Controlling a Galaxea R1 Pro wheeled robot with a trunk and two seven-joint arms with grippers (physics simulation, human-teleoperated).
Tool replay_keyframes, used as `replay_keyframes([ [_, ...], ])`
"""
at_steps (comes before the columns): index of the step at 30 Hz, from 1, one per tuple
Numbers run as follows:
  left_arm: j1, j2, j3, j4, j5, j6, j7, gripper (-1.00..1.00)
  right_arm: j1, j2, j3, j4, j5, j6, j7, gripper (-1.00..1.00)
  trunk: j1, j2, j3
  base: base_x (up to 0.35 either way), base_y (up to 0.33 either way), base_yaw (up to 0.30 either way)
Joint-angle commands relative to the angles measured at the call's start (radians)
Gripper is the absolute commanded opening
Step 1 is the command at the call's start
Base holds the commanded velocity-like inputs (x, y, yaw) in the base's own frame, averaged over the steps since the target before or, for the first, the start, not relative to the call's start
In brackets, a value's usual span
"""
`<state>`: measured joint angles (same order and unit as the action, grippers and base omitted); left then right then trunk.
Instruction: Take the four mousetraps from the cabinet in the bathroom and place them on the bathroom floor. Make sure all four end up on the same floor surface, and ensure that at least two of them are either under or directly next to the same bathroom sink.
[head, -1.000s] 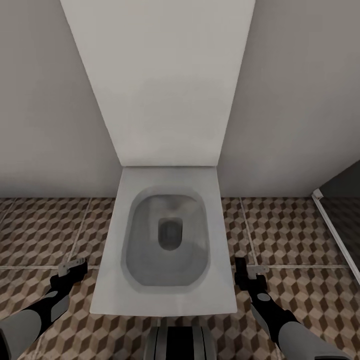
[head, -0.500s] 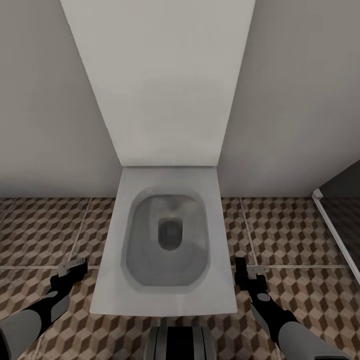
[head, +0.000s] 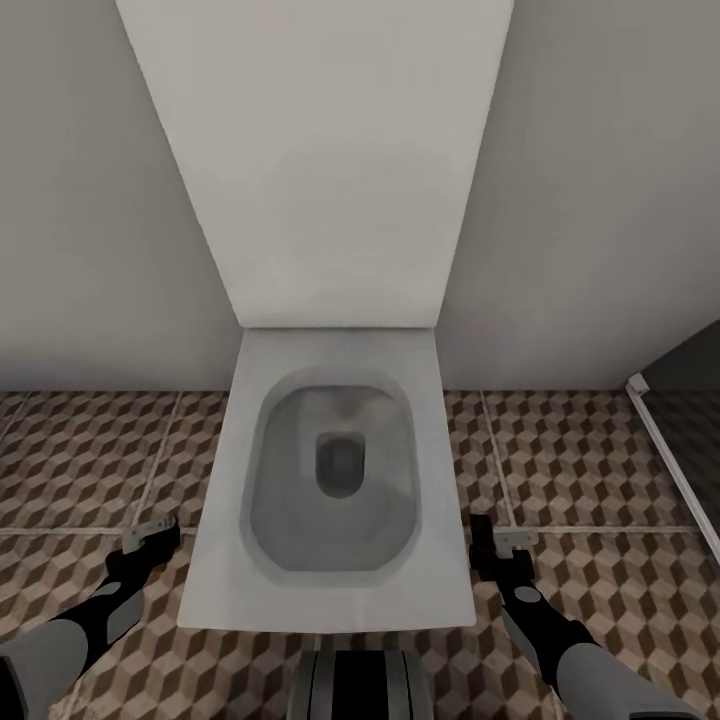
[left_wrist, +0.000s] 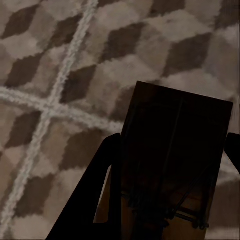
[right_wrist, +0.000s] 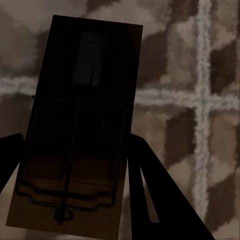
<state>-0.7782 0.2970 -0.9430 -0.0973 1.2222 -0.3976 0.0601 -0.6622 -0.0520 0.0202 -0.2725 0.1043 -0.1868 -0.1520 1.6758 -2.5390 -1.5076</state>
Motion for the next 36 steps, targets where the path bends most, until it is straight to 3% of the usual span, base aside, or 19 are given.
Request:
replay_keyframes([
  [1,0.0,-0.002,-0.008,-0.002,0.003,-0.002,0.01,-1.0,0.0,0.0,0.002,0.001,0.007,-0.002,-0.004,-1.0,0.0,0.0,-0.001,0.0,0.0,0.0],
  [36,-0.001,-0.004,-0.007,-0.001,0.003,-0.003,0.01,-1.0,0.0,0.0,0.001,0.001,0.006,-0.002,-0.004,-1.0,0.0,0.0,-0.001,0.0,0.0,0.0],
])
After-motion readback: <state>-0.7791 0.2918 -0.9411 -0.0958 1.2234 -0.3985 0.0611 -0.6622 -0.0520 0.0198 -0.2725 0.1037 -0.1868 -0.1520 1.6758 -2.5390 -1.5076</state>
